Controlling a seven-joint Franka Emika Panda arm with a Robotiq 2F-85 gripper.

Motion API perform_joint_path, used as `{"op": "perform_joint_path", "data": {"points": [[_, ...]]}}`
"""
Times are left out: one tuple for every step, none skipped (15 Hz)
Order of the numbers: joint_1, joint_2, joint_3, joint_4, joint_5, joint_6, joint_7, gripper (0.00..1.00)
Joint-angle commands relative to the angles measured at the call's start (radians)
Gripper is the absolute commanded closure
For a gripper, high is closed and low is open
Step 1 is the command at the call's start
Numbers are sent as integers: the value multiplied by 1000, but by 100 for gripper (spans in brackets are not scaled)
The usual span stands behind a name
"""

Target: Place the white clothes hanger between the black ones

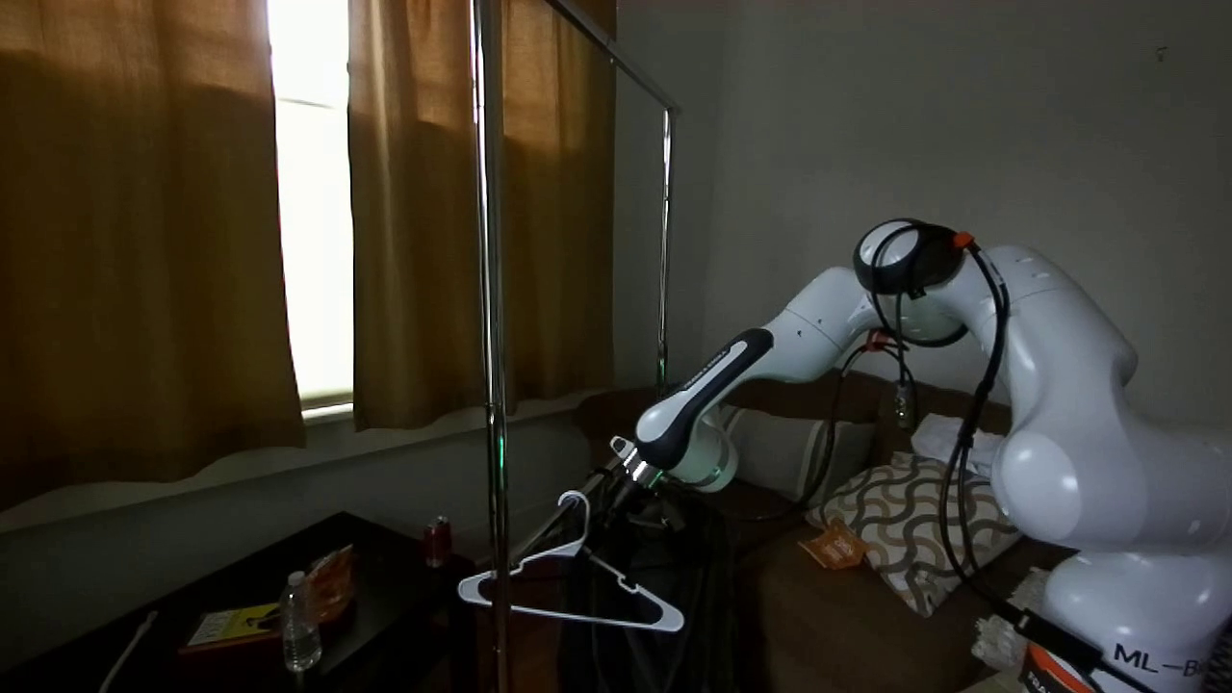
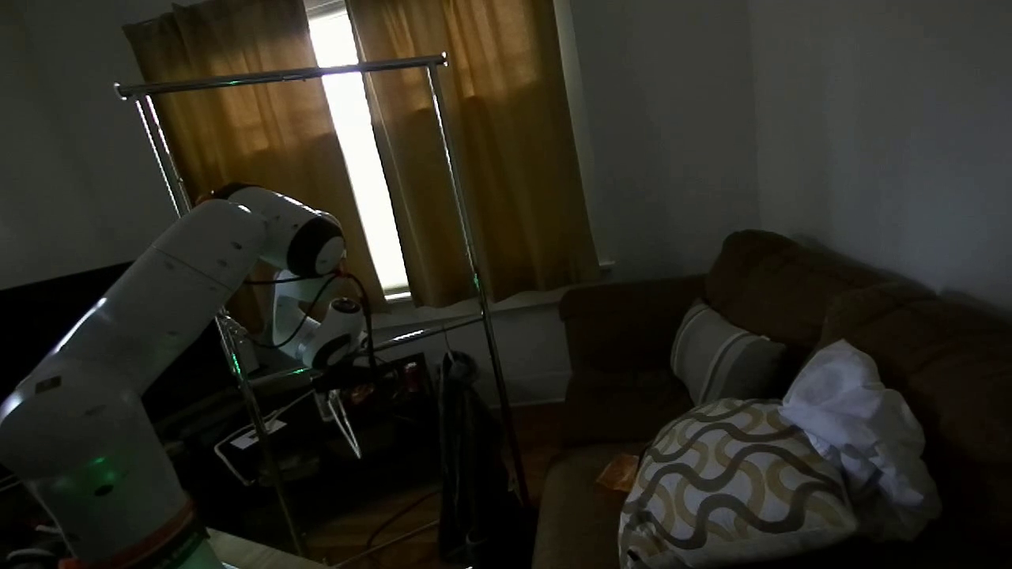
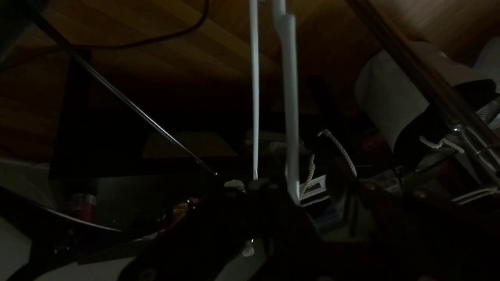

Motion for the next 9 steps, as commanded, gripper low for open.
{"op": "perform_joint_path", "data": {"points": [[-19, 46, 17, 17, -57, 20, 29, 95], [-20, 51, 18, 20, -63, 20, 31, 100], [-22, 54, 19, 23, -69, 21, 32, 100], [-26, 59, 23, 25, -74, 21, 31, 100], [-27, 55, 24, 25, -77, 20, 34, 98], [-31, 51, 27, 23, -80, 20, 33, 98], [-34, 44, 27, 20, -83, 20, 33, 98], [-35, 26, 24, 11, -86, 16, 38, 98], [-41, 10, 25, 1, -90, 10, 40, 98]]}}
